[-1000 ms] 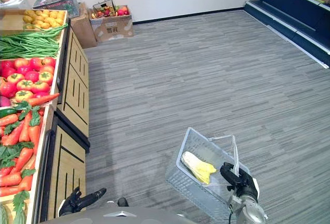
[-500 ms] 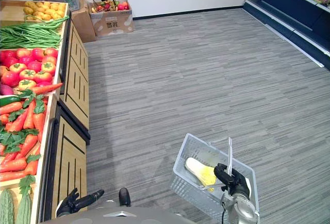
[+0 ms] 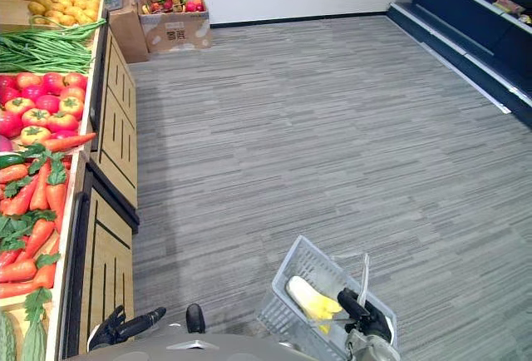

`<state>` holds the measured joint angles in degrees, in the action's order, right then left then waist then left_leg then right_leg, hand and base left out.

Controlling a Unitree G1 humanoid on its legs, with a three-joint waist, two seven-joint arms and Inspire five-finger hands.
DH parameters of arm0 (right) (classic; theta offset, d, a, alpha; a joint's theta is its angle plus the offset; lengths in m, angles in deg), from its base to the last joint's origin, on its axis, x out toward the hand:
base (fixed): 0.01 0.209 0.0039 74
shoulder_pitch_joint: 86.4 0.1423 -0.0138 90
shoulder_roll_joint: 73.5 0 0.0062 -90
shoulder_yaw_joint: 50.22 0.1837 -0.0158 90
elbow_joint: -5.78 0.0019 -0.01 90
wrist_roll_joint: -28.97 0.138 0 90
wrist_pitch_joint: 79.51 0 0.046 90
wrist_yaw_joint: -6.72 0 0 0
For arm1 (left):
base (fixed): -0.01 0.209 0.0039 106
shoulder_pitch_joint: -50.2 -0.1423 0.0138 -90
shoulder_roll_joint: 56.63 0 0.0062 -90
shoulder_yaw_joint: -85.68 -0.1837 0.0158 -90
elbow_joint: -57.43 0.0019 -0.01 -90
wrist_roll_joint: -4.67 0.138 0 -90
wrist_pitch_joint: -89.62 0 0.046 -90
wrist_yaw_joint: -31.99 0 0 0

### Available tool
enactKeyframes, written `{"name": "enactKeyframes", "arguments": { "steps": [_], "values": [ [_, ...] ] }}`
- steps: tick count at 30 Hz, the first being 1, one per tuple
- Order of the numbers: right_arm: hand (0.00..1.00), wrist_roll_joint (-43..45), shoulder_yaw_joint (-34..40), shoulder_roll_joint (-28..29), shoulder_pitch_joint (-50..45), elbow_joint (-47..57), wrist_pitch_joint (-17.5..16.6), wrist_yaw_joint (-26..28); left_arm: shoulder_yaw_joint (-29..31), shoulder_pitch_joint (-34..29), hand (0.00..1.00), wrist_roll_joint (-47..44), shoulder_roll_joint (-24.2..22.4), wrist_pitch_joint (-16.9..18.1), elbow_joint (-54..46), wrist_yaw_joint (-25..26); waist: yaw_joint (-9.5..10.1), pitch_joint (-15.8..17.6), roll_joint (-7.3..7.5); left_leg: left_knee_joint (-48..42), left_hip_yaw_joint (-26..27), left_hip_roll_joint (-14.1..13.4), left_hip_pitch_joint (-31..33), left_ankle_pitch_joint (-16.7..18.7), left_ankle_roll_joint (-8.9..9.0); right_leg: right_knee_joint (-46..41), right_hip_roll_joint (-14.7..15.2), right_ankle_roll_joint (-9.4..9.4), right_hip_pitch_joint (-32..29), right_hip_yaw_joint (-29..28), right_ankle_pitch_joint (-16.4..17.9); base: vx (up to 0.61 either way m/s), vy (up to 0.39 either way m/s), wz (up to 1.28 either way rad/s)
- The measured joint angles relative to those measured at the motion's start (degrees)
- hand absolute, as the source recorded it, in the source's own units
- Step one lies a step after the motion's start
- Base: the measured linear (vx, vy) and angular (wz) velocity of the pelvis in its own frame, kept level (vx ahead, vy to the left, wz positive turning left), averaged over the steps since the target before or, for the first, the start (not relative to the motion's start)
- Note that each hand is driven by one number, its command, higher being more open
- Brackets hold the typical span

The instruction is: Pick vegetable in the basket

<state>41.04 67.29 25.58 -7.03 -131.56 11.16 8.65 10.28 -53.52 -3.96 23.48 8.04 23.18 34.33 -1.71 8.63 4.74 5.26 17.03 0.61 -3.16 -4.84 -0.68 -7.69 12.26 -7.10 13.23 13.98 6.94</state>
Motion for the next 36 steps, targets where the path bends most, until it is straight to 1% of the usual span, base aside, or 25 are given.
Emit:
{"name": "enactKeyframes", "arguments": {
  "steps": [4, 8, 12, 13, 16, 18, 20, 22, 24, 25, 26, 27, 28, 29, 30, 31, 32, 33, 34, 35, 36],
  "values": [
    [0.0, 0.0, 0.0, 0.4, -0.3, 0.0, 0.0, 0.2, 0.0, 0.1, 1.0, 0.0, 0.1, 0.0, 0.0, 0.0, -0.08, 0.0, 0.05, 0.0, 0.0, 0.0, 0.0, 0.1, -0.02, -0.5, 0.0, 0.14, -0.2, 0.0, -0.1, 0.0, 0.0, 0.0],
    [0.0, -0.2, 0.0, 0.4, 0.0, 0.0, 0.0, 0.3, 0.0, -0.1, 1.0, 0.0, 0.0, 0.0, 0.0, 0.0, 0.01, -0.2, -0.27, 0.0, -0.2, -0.1, 0.1, 0.0, 0.06, -0.2, -0.1, 0.24, -0.2, 0.0, 0.0, 0.0, -0.005, -0.01],
    [0.0, -0.5, 0.0, 0.4, 0.4, 0.0, 0.0, 0.2, 0.6, -0.2, 1.0, 0.0, -0.1, 0.0, 0.0, 0.0, 0.17, -0.2, -0.29, 0.0, 0.3, -0.1, -0.1, -0.1, 0.14, 0.2, -0.1, 1.1, -0.1, -0.1, 0.6, -0.02, -0.019, -0.07],
    [0.0, -0.5, 0.0, 0.4, 0.5, 0.0, 0.0, 0.2, 1.1, -0.3, 1.0, 0.0, 0.0, 0.0, 0.0, 0.1, 0.25, -0.2, -0.11, 0.0, 0.6, -0.1, -0.2, -0.1, 0.19, 0.7, 0.0, 1.65, 0.1, -0.3, 0.9, -0.03, -0.029, -0.19],
    [0.0, -0.5, 0.0, 0.4, 1.0, 0.0, 0.0, 0.2, 2.1, -0.3, 1.0, 0.0, 0.1, 0.0, 0.0, 0.1, 0.73, 0.1, 0.48, 0.0, 2.0, 0.1, -0.6, -0.2, 0.3, 1.3, 0.4, 2.1, 0.2, -0.5, 2.2, -0.03, -0.031, -0.24],
    [0.0, -0.5, 0.1, 0.3, 1.4, 0.0, 0.0, 0.0, 2.1, -0.3, 1.0, 0.0, 0.4, 0.0, 0.0, 0.1, 1.57, 0.6, 1.49, 0.0, 3.4, 0.9, -1.4, -0.2, 0.3, 1.8, 1.6, 0.69, 0.6, -1.3, 4.3, -0.02, -0.033, -0.32],
    [0.0, -0.5, 0.5, 0.1, 1.4, 0.0, 0.0, -0.2, 2.1, -0.4, 1.0, 0.0, 0.4, -0.6, 0.0, -0.1, 1.61, 0.9, 1.99, 0.0, 3.7, 1.3, -2.1, 0.0, 0.24, 1.6, 2.1, 0.72, 0.9, -1.5, 5.4, -0.01, -0.013, -0.12],
    [0.0, -0.6, 0.7, -0.1, 1.5, 0.0, 0.0, -0.3, 2.1, -0.3, 1.0, 0.0, 0.4, -1.1, 0.0, -0.1, 1.75, 0.9, 2.09, 0.0, 4.0, 2.0, -2.5, 0.3, 0.11, 1.2, 2.7, 0.56, 0.9, -1.5, 6.0, 0.04, 0.037, -0.06],
    [0.0, -0.6, 2.8, -0.1, 1.5, 0.1, 0.0, -0.5, 2.1, -0.3, 1.0, 0.0, 0.5, -1.1, 0.0, -0.1, 2.12, 0.9, 2.73, -0.2, 4.1, 3.7, -2.8, 1.8, -0.53, 0.7, 4.7, 0.64, 1.2, -1.1, 6.5, 0.12, 0.08, 0.0],
    [0.0, -0.5, 3.5, -0.1, 1.4, 0.1, 0.0, -0.8, 2.1, -0.3, 1.0, 0.0, 0.5, -1.1, 0.0, -0.1, 2.19, 1.1, 3.17, -0.2, 4.0, 4.4, -3.3, 2.7, -0.62, 0.2, 5.0, 0.31, 1.7, -0.8, 6.2, 0.17, 0.059, 0.15],
    [0.0, -0.5, 4.3, -0.2, 1.2, 0.1, 0.1, -1.1, 2.0, -0.3, 1.0, 0.0, 0.5, -1.2, 0.1, 0.0, 1.76, 1.3, 3.03, -0.1, 2.6, 4.5, -3.6, 3.0, -0.77, -3.4, 5.5, -0.57, 1.4, -0.1, 5.5, 0.14, 0.026, 0.29],
    [0.0, -0.5, 4.4, -0.2, 1.1, 0.1, 0.1, -1.3, 2.0, -0.2, 1.0, 0.0, 0.5, -1.3, 0.1, 0.0, 1.47, 1.3, 2.7, -0.2, 1.9, 4.4, -3.9, 3.1, -0.9, -6.6, 5.5, -0.32, 0.5, 0.1, 5.1, 0.18, 0.04, 0.54],
    [0.0, -0.4, 4.5, -0.2, 0.6, 0.1, 0.2, -1.3, 1.4, 0.0, 1.0, 0.0, 0.4, -1.2, 0.0, 0.1, 1.32, 1.4, 2.05, -0.3, 0.5, 3.8, -4.6, 3.5, -1.32, -13.8, 5.4, 0.56, -2.1, -0.4, 3.4, 0.18, 0.081, 0.49],
    [0.0, -0.4, 4.5, -0.2, 0.3, 0.1, 0.2, -1.4, 1.5, 0.2, 1.0, -0.1, 0.1, -1.2, -0.1, 0.2, 1.35, 1.5, 1.92, -0.3, 0.0, 3.7, -5.3, 3.6, -1.43, -17.9, 5.4, 1.42, -4.0, -0.5, 2.0, 0.24, 0.115, 0.45],
    [0.0, -0.3, 4.5, 0.2, 0.3, 0.1, 0.3, -1.4, 1.7, 0.1, 1.0, -2.0, -0.6, -1.1, -0.8, 0.9, 1.68, 1.5, 1.46, -0.3, -0.5, 2.5, -6.5, 4.3, -1.29, -25.6, 5.4, 2.52, -7.6, -1.0, -2.4, 0.25, 0.108, 0.33],
    [0.0, 0.0, 4.2, 0.4, 0.3, 0.5, 0.3, -1.3, 2.0, -0.2, 1.0, -2.7, -1.0, -1.3, -1.1, 1.2, 1.78, 1.6, 0.62, -0.3, -1.4, 1.1, -8.1, 5.3, -1.69, -32.1, 5.0, 2.67, -10.1, -2.0, -8.9, 0.22, 0.053, 0.38],
    [0.0, 0.1, 4.0, 0.4, 0.3, 0.5, 0.3, -1.3, 1.9, -0.3, 1.0, -2.7, -0.8, -1.5, -1.1, 1.0, 1.66, 1.8, 0.6, -0.3, -2.1, 0.6, -9.0, 5.9, -2.0, -35.0, 4.9, 3.12, -11.1, -2.3, -12.3, 0.25, 0.02, 0.41],
    [0.0, 0.1, 3.7, 0.5, 0.3, 0.5, 0.3, -1.2, 1.7, -0.5, 1.0, -2.3, -0.1, -1.5, -1.1, 0.7, 1.75, 2.2, 0.98, -0.3, -2.8, 0.4, -10.4, 6.9, -2.41, -40.5, 4.9, 3.32, -13.5, -3.6, -11.0, 0.28, 0.0, 0.34],
    [0.0, 0.1, 3.6, 0.6, 0.5, 0.8, 0.2, -0.9, 1.7, -0.3, 1.0, -2.2, 0.5, -2.1, -0.9, 0.8, 1.74, 2.5, 1.75, -1.0, -3.5, 0.4, -11.7, 8.0, -3.04, -45.6, 4.6, 3.85, -16.4, -4.8, -4.3, 0.29, -0.005, 0.32],
    [0.0, 0.1, 3.6, 0.6, 0.5, 1.3, 0.2, -0.9, 1.7, 0.1, 1.0, -2.2, 0.8, -2.3, -0.6, 0.8, 1.57, 2.5, 1.86, -2.2, -4.1, 0.2, -11.7, 9.1, -3.02, -46.8, 4.1, 3.88, -17.8, -5.0, -1.6, 0.38, -0.046, 0.49],
    [0.0, 0.2, 3.8, 0.6, -0.4, 2.8, 0.0, -0.9, 1.5, 0.3, 1.0, -2.2, 1.1, -2.3, -0.5, 0.6, 1.31, 2.7, 1.37, -4.7, -4.9, -0.6, -12.0, 10.5, -2.49, -46.1, 2.6, 2.08, -20.1, -5.1, 2.4, 0.26, -0.046, 0.5]
  ]
}}
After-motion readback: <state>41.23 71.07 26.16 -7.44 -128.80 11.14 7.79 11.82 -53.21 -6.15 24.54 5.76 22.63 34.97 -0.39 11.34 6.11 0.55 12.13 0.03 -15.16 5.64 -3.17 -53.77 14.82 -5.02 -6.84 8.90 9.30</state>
